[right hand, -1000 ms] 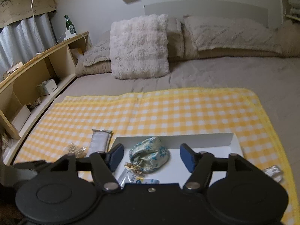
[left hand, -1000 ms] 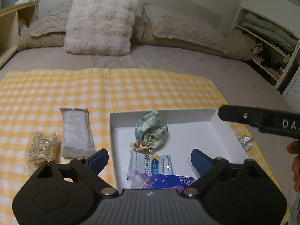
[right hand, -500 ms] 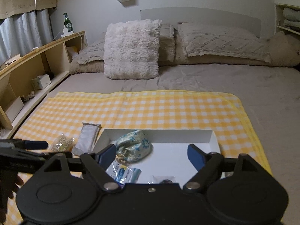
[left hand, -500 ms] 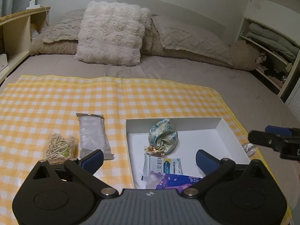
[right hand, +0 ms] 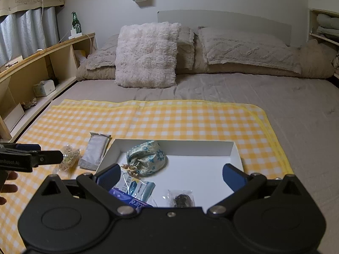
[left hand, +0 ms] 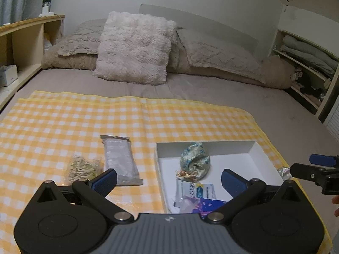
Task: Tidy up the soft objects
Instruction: 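Move both open tools back toward the beaded cord bag and grey pouch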
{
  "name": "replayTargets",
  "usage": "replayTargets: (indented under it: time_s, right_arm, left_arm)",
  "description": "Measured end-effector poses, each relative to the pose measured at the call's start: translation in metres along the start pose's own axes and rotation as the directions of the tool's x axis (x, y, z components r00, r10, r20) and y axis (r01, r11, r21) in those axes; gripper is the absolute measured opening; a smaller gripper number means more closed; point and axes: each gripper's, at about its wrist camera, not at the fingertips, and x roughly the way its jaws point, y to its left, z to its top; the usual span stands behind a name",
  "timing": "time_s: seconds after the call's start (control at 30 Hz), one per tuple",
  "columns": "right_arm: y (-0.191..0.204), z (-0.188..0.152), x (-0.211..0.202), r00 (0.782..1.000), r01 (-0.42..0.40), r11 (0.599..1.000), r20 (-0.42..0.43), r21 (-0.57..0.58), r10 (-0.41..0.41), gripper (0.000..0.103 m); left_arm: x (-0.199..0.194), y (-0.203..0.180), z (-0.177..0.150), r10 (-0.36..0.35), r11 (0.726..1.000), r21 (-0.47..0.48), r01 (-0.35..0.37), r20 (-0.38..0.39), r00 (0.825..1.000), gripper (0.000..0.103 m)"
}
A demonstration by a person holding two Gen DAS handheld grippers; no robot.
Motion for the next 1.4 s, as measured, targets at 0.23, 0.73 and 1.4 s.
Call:
replayTargets:
  time_s: [0.23, 0.73, 1.4]
  right_arm:
    - [0.005, -0.001, 0.003, 1.000, 0.007, 1.000, 0.008, 0.004, -0.007, 0.103]
    - [0.045, 0.014, 0.046, 0.999, -0.036, 0.999, -0.006, 0.008, 0.036, 0.103]
    - [0.150, 0.042, 0.135, 0.983, -0.171, 0.980, -0.053, 0.101, 0.177, 0.103]
  left_arm:
    - [-0.010, 0.028, 0.002, 0.047, 0.999, 0.004, -0.047, 0.035, 0.998, 0.103]
    - [-0.006, 0.121, 0.002, 0.212, 0.972, -0.105, -0.212, -0.009, 0.977, 0.103]
    - [0.075, 0.140, 0.007, 0.227, 0.961, -0.122, -0.248, -0.165, 0.960, 0.103]
